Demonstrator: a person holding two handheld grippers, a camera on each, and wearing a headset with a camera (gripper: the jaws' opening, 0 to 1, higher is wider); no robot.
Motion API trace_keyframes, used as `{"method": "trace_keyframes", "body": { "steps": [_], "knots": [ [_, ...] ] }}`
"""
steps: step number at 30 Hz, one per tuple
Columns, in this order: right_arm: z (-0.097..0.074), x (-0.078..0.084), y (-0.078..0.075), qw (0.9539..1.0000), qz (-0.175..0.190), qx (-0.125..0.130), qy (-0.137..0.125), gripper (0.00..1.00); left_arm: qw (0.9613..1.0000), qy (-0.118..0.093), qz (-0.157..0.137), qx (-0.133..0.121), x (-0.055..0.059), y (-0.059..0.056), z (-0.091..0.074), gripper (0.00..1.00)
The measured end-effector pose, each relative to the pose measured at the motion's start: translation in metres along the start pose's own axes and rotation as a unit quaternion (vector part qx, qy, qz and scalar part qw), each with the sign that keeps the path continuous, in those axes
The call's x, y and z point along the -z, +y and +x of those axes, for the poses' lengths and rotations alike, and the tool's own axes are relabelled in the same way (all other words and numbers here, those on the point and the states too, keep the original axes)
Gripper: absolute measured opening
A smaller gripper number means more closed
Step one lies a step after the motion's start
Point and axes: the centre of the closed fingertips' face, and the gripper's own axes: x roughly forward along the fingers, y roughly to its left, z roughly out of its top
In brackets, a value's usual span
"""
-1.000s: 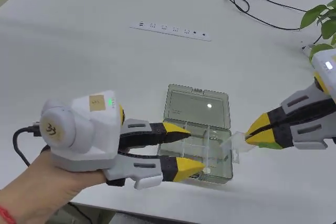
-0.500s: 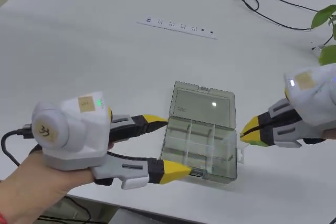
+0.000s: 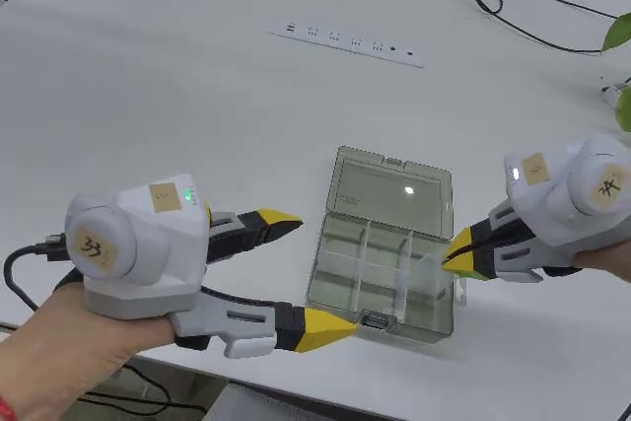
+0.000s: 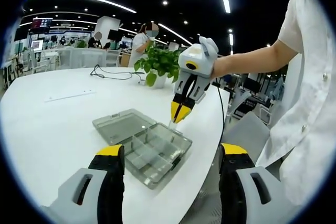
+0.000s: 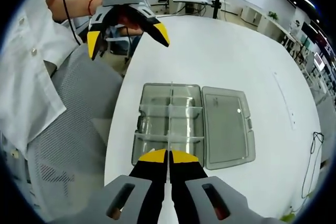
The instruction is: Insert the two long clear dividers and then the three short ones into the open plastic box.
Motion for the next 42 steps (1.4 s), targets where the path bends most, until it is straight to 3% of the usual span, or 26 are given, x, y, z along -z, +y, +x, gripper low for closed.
{"method": "trace_keyframes", "body": {
  "steps": [23,35,42],
  "knots": [
    [0.002,0.006,-0.003,0.9999,0.008,0.001,0.009,0.02,1.0000,-0.006,-0.004,-0.001,-0.001,0.000,-0.002,0.73],
    [0.009,0.004,0.003,0.9997,0.013,0.002,0.021,0.02,0.9999,-0.011,-0.005,0.001,-0.004,-0.001,-0.001,0.73],
    [0.014,0.005,0.006,0.9996,0.024,-0.006,0.013,0.02,0.9999,-0.013,-0.004,0.000,-0.005,0.000,-0.001,0.73]
  ]
}}
